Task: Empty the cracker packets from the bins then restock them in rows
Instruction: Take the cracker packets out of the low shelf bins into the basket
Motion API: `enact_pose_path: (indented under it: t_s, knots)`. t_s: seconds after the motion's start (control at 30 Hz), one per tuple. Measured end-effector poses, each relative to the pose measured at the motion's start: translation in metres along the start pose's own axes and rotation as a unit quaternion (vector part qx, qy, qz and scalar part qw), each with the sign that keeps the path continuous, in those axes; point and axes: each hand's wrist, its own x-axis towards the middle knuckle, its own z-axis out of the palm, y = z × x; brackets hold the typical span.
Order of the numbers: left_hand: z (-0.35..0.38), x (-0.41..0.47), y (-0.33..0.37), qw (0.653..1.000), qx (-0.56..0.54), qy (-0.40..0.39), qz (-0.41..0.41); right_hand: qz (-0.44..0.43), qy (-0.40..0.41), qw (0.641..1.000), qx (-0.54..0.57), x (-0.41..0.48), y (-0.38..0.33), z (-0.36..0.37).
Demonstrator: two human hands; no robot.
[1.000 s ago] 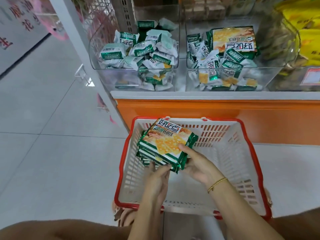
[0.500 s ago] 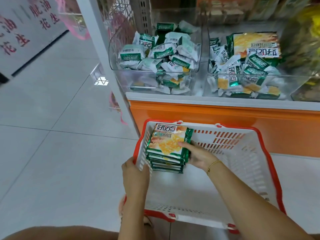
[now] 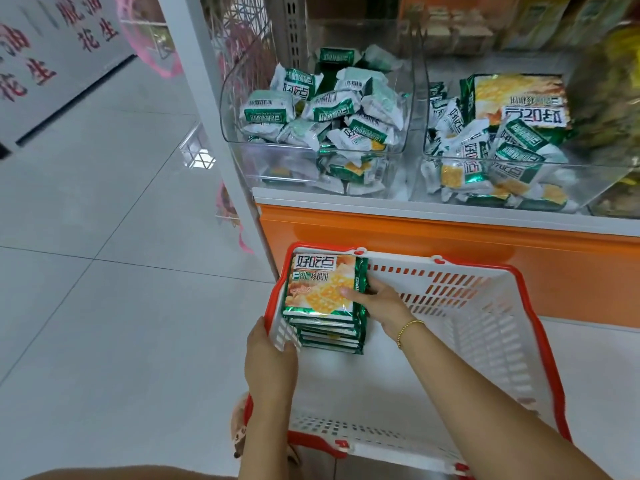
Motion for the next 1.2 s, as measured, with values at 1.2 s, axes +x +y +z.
enact_pose_path:
  t_s: [1.2]
  knots:
    - [-0.045,0.079,0.325,0.882,0.13,-0.047,0.45,-0.119,0.247,0.96,0.056,-0.037,-0.279,-0.201]
